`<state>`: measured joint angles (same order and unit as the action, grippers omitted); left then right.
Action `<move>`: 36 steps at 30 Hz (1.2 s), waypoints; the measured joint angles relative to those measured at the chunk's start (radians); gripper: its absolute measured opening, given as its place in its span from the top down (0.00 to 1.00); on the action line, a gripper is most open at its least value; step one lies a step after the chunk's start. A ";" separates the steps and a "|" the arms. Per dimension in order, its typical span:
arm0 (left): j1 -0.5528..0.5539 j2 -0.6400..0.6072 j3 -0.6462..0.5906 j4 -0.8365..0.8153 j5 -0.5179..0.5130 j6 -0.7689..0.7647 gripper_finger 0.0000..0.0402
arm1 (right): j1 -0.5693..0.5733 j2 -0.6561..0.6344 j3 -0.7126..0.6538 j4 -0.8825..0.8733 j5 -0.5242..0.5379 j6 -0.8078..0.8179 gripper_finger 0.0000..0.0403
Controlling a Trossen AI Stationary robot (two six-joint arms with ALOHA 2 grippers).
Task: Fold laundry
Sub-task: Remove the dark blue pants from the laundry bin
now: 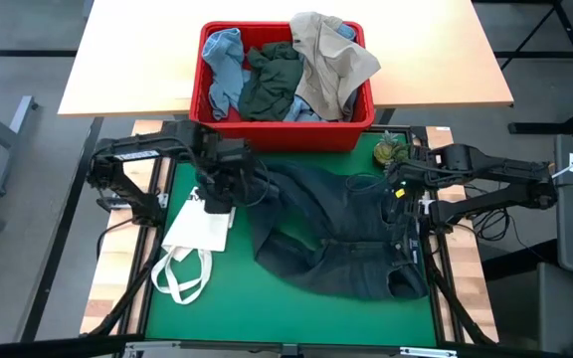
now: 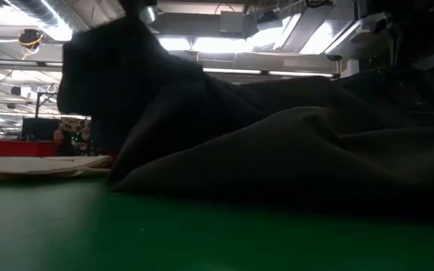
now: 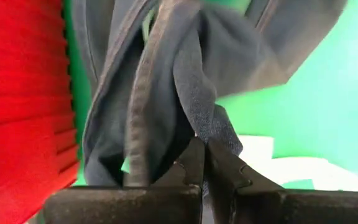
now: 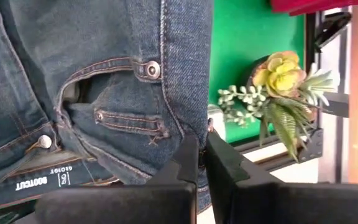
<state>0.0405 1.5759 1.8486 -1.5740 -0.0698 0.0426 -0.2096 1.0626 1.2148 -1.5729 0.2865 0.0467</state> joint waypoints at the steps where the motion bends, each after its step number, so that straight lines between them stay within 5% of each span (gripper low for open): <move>1: -0.015 -0.010 0.013 0.003 0.026 -0.020 1.00 | 0.000 0.000 0.000 0.002 0.009 0.000 0.97; 14: -0.284 -0.046 0.026 0.003 0.236 -0.523 1.00 | 0.000 0.001 0.000 0.001 0.060 0.020 0.97; 22: -0.476 -0.044 -0.173 0.003 0.241 -0.858 1.00 | 0.000 0.001 0.000 0.001 -0.024 -0.002 0.97; 36: -0.641 -0.043 -0.495 0.019 0.159 -1.054 1.00 | 0.000 0.002 0.000 0.002 -0.036 -0.009 0.87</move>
<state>-0.6006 1.5330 1.3538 -1.5548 0.0891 -1.0112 -0.2100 1.0641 1.2148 -1.5711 0.2508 0.0376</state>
